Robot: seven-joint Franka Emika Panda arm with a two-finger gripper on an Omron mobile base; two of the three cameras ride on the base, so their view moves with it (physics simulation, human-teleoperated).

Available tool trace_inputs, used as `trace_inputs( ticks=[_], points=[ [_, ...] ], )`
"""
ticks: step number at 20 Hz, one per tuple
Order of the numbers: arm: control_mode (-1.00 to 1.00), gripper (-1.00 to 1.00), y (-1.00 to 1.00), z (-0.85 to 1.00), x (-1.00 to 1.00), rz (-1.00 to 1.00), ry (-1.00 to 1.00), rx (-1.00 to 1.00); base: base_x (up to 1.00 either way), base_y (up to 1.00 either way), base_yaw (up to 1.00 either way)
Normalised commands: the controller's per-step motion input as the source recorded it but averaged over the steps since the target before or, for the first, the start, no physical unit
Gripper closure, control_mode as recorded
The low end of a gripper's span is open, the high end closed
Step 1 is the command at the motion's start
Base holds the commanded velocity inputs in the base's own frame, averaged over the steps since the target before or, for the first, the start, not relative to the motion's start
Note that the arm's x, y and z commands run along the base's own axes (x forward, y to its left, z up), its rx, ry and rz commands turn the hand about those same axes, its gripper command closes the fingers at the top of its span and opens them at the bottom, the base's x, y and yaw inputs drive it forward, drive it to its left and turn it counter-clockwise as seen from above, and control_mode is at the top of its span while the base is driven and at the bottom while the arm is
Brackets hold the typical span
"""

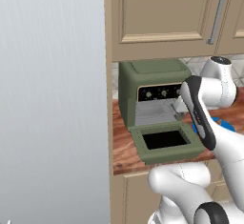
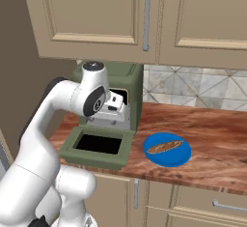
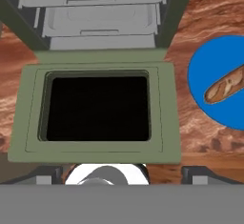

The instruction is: Pull the toaster oven rack outwards. Pick up the baguette from the plate and place it on the toaster oven rack. Close the toaster oven door fully and set the temperature to the lowest setting.

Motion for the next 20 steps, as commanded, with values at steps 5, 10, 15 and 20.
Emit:
trace_inputs(
  ticks=[5,10,15,20],
  points=[
    [-1.00,-1.00,0.00,-0.14,0.00,0.00,0.00,-0.03,0.00,0.00,0.00],
    [-1.00,-1.00,0.00,-0.17,0.00,0.00,-0.04,-0.01,0.00,0.00,0.00],
    [-1.00,-1.00,0.00,-0.18,0.00,0.00,-0.04,0.00,0.00,0.00,0.00],
    [-1.00,-1.00,0.00,-0.21,0.00,0.00,-0.05,0.00,0.00,0.00,0.00]
  ],
)
